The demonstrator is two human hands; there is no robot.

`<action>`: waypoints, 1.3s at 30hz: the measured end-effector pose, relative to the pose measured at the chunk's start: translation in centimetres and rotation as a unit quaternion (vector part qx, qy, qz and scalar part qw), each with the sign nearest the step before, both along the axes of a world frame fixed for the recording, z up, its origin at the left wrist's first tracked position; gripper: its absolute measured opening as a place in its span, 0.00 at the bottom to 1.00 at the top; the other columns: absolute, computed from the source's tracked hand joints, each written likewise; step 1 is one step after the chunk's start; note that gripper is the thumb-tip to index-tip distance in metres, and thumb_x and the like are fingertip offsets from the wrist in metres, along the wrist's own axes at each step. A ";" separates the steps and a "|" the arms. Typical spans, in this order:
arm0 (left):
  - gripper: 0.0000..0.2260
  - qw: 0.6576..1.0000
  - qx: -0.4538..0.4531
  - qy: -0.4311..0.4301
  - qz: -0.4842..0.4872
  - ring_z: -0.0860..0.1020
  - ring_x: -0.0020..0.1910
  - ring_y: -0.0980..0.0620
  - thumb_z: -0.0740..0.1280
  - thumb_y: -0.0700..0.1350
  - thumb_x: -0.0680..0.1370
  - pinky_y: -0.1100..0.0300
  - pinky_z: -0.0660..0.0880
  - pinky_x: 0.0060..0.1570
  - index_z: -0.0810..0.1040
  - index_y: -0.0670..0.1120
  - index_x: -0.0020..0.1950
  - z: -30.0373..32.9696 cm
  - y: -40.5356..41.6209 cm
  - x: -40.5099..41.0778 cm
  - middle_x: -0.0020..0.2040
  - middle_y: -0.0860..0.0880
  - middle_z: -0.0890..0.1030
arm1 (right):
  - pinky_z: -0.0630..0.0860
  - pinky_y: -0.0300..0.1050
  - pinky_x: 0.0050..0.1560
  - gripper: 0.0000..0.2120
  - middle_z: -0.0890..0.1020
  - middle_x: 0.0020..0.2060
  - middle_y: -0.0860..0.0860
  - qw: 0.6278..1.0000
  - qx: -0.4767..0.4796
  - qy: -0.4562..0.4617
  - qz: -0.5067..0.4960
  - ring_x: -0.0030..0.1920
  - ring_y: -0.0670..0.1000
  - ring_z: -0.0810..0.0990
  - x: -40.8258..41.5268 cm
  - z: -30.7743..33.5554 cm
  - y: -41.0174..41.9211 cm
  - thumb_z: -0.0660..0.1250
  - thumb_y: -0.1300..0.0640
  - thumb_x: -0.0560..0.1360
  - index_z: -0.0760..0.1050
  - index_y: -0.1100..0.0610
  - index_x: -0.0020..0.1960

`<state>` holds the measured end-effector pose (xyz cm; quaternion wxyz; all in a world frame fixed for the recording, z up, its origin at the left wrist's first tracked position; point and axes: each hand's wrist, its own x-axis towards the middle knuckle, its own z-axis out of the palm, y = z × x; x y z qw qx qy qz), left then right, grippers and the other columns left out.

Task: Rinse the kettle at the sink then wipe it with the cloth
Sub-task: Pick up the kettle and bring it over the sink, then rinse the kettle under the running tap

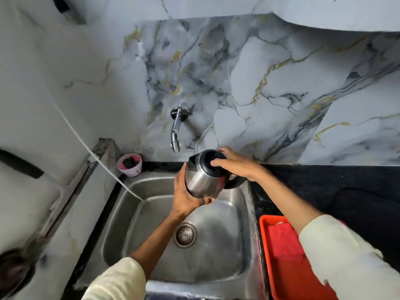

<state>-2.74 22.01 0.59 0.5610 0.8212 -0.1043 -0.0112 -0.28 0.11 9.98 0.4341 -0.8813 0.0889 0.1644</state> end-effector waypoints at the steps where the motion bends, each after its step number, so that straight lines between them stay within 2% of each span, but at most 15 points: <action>1: 0.63 1.000 -0.005 -0.001 -0.001 0.70 0.79 0.46 0.90 0.44 0.56 0.41 0.73 0.77 0.60 0.56 0.85 0.3 0.9 0.2 0.79 0.49 0.68 | 0.75 0.52 0.65 0.31 0.78 0.66 0.46 0.999 0.050 -0.001 0.016 0.63 0.50 0.77 0.0 0.0 0.2 0.68 0.38 0.67 0.68 0.36 0.70; 3: 0.62 1.000 -0.011 -0.006 -0.011 0.73 0.77 0.46 0.91 0.43 0.55 0.39 0.74 0.75 0.63 0.53 0.84 0.6 2.4 0.5 0.78 0.49 0.72 | 0.77 0.51 0.66 0.26 0.81 0.64 0.50 0.992 0.125 -0.008 0.007 0.61 0.51 0.81 0.0 0.3 0.4 0.70 0.46 0.68 0.74 0.35 0.66; 5: 0.65 1.000 0.004 0.003 -0.002 0.71 0.79 0.47 0.92 0.45 0.54 0.41 0.72 0.77 0.61 0.52 0.85 0.9 3.1 0.4 0.79 0.49 0.70 | 0.79 0.47 0.58 0.23 0.82 0.62 0.50 0.988 0.155 -0.001 -0.018 0.58 0.47 0.82 -0.3 0.6 1.0 0.71 0.40 0.69 0.75 0.38 0.63; 9: 0.68 0.999 0.037 0.009 -0.003 0.63 0.82 0.50 0.91 0.47 0.55 0.49 0.65 0.83 0.55 0.53 0.88 0.5 3.4 0.0 0.82 0.49 0.61 | 0.75 0.45 0.49 0.33 0.81 0.55 0.44 0.997 0.045 0.015 -0.061 0.55 0.44 0.78 -0.5 0.2 3.4 0.70 0.28 0.63 0.72 0.46 0.61; 12: 0.68 0.998 0.049 0.022 -0.013 0.62 0.83 0.48 0.91 0.46 0.55 0.47 0.64 0.83 0.55 0.52 0.88 0.3 3.6 0.5 0.83 0.47 0.60 | 0.77 0.51 0.58 0.27 0.80 0.54 0.46 0.997 0.027 0.008 -0.065 0.58 0.50 0.78 -0.7 -0.6 3.9 0.66 0.34 0.66 0.69 0.43 0.61; 14: 0.68 0.998 0.054 0.038 -0.014 0.62 0.83 0.48 0.91 0.45 0.56 0.45 0.65 0.83 0.55 0.51 0.88 0.2 4.0 0.9 0.84 0.46 0.60 | 0.76 0.49 0.59 0.20 0.82 0.56 0.47 0.993 0.120 0.005 -0.020 0.61 0.54 0.79 -0.9 -0.7 3.3 0.65 0.40 0.69 0.73 0.41 0.61; 17: 0.67 0.997 0.035 0.060 -0.027 0.66 0.82 0.47 0.91 0.41 0.55 0.42 0.67 0.81 0.58 0.49 0.87 -0.4 5.1 1.7 0.82 0.47 0.67 | 0.71 0.51 0.71 0.29 0.81 0.68 0.57 0.955 0.293 0.022 0.042 0.70 0.56 0.77 -1.6 -1.0 1.0 0.67 0.54 0.74 0.73 0.54 0.75; 19: 0.67 0.995 0.048 0.082 -0.036 0.67 0.82 0.45 0.91 0.41 0.55 0.42 0.67 0.81 0.57 0.48 0.87 -0.8 5.6 2.1 0.82 0.47 0.67 | 0.70 0.50 0.72 0.33 0.81 0.67 0.58 0.960 0.268 0.014 0.075 0.70 0.53 0.77 -2.3 -2.1 0.1 0.72 0.62 0.71 0.71 0.56 0.76; 22: 0.70 0.981 0.093 0.139 -0.102 0.61 0.86 0.46 0.90 0.40 0.59 0.43 0.63 0.84 0.47 0.49 0.89 -0.9 6.5 3.3 0.86 0.48 0.60 | 0.74 0.37 0.66 0.30 0.83 0.60 0.48 0.990 0.143 -0.019 0.009 0.65 0.48 0.80 -3.1 -5.0 1.0 0.79 0.66 0.69 0.75 0.51 0.68; 24: 0.68 0.958 0.162 0.157 -0.174 0.58 0.87 0.45 0.85 0.34 0.66 0.48 0.64 0.83 0.37 0.48 0.89 -0.5 7.8 4.8 0.89 0.45 0.52 | 0.73 0.21 0.50 0.27 0.81 0.52 0.39 0.989 0.115 -0.055 -0.071 0.58 0.37 0.79 -3.3 -6.7 2.3 0.77 0.68 0.71 0.75 0.42 0.59; 27: 0.58 0.948 0.199 0.198 -0.152 0.71 0.80 0.43 0.71 0.27 0.75 0.65 0.81 0.52 0.31 0.52 0.87 1.4 9.1 7.7 0.89 0.41 0.51 | 0.75 0.22 0.44 0.26 0.84 0.49 0.38 0.985 0.102 -0.071 -0.115 0.54 0.34 0.81 -3.1 -9.2 3.3 0.76 0.67 0.72 0.75 0.40 0.57; 28: 0.55 0.957 0.192 0.184 -0.117 0.71 0.80 0.42 0.69 0.27 0.76 0.67 0.79 0.50 0.33 0.50 0.88 2.3 8.8 8.6 0.88 0.40 0.55 | 0.79 0.29 0.51 0.27 0.85 0.55 0.39 0.987 0.096 -0.062 -0.115 0.57 0.38 0.82 -3.0 -9.7 3.7 0.76 0.65 0.72 0.74 0.40 0.62; 31: 0.44 0.977 0.178 0.117 -0.017 0.72 0.79 0.39 0.72 0.41 0.81 0.59 0.72 0.70 0.46 0.41 0.88 5.0 5.4 11.1 0.81 0.38 0.71 | 0.78 0.52 0.68 0.33 0.82 0.65 0.45 0.986 0.096 -0.064 -0.117 0.64 0.48 0.81 -2.1 -10.4 4.9 0.75 0.63 0.73 0.70 0.41 0.71; 34: 0.29 0.979 0.140 0.130 0.074 0.77 0.72 0.34 0.67 0.53 0.84 0.42 0.73 0.73 0.63 0.39 0.78 6.9 0.0 12.4 0.71 0.38 0.79 | 0.76 0.53 0.70 0.32 0.81 0.65 0.44 0.983 0.111 -0.076 -0.125 0.66 0.48 0.79 -0.6 -10.2 5.9 0.75 0.65 0.73 0.70 0.41 0.70; 39: 0.22 0.942 0.195 0.161 0.222 0.72 0.76 0.35 0.59 0.56 0.86 0.30 0.61 0.76 0.67 0.39 0.71 7.2 -4.2 13.2 0.72 0.38 0.78 | 0.76 0.45 0.64 0.29 0.82 0.63 0.45 0.982 0.115 -0.093 -0.114 0.62 0.48 0.80 1.6 -10.1 7.2 0.76 0.62 0.71 0.73 0.42 0.66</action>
